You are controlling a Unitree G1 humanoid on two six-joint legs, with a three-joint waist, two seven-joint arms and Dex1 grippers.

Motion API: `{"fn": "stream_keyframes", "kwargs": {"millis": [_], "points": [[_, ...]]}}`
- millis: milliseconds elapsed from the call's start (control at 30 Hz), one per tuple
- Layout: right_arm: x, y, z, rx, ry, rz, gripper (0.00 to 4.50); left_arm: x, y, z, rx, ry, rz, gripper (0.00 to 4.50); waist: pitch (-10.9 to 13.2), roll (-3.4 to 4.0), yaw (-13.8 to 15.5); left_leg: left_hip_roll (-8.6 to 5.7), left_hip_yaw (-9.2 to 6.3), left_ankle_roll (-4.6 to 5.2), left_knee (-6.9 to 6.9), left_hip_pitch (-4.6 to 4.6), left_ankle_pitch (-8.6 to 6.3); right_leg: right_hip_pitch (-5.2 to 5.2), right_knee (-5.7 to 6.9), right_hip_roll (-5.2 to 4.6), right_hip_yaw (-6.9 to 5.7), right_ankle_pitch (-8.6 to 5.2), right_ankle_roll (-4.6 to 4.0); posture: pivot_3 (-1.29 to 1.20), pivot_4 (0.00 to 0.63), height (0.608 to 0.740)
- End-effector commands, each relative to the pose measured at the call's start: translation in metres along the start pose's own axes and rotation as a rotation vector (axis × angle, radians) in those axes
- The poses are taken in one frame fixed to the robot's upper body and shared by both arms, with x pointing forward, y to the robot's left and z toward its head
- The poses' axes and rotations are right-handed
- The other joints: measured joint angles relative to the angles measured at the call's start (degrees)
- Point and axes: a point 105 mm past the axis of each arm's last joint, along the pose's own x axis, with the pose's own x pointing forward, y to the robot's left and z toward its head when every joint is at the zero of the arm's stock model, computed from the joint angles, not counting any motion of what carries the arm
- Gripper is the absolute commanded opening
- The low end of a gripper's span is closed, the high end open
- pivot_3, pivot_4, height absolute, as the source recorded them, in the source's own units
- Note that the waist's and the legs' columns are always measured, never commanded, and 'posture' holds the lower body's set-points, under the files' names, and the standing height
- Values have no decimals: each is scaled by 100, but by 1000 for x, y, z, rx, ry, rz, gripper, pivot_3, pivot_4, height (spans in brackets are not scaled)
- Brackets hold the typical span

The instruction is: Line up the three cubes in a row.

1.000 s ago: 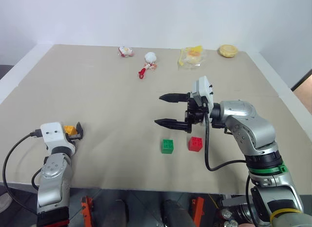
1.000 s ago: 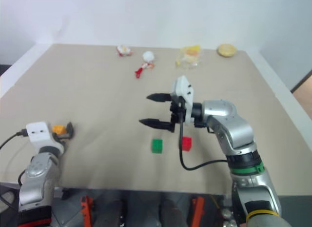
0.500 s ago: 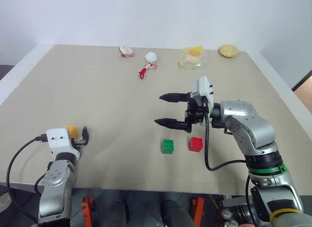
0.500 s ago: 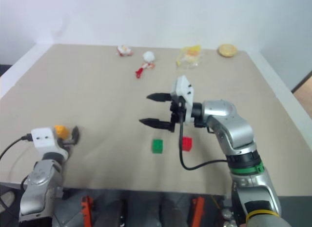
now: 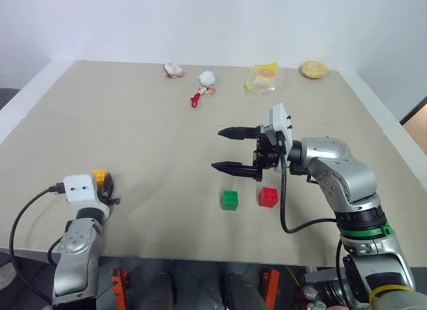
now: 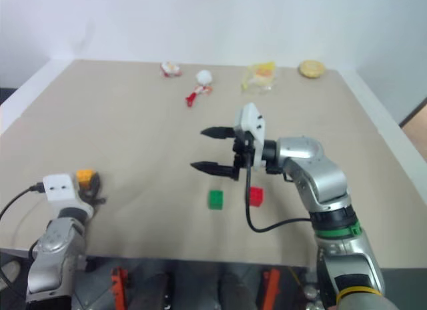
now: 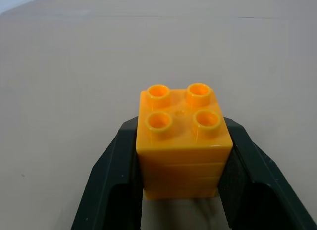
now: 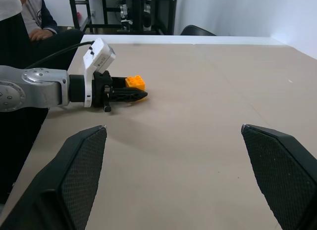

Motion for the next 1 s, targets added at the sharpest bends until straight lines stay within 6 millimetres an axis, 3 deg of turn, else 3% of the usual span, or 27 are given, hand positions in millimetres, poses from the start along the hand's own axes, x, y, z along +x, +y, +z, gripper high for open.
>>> {"fn": "stream_keyframes", "kwargs": {"millis": [33,200,300,467,767,1000], "points": [[-19,14,25,-47,-63,56,4500,1,-52,25,-22,-75,-379,1366,1,-1,22,0,1,0,0,-5,0,0,-1,-2,-1,-3,2,0,150,740],[-39,35,19,-29,16,133,4500,-22,-110,37,54,-49,-922,1366,1,-2,-2,1,14,-5,-10,-10,-3,-3,-14,-13,-2,-13,2,0,150,740],[-49,40,10,-23,58,118,4500,-37,-129,31,131,11,-1196,1366,1,0,-16,4,17,-5,-26,-3,-4,-8,-13,-9,-3,-22,-4,0,150,740],[-56,45,6,-22,94,85,4500,-35,-134,25,212,55,-1389,1366,2,0,-15,11,21,-3,-29,-3,-4,-19,-6,-2,-3,-21,-9,0,150,740],[-64,52,2,-16,140,9,4500,-23,-139,11,272,85,-1515,1366,1,-1,-3,7,20,-2,-20,-8,-3,-13,-6,-6,0,-22,-1,0,150,740],[-65,53,-1,-9,158,0,4500,-36,-132,-6,291,125,-1608,1366,1,0,-10,10,18,-2,-21,-6,-3,-13,-4,-3,-1,-23,-3,0,150,740]]}}
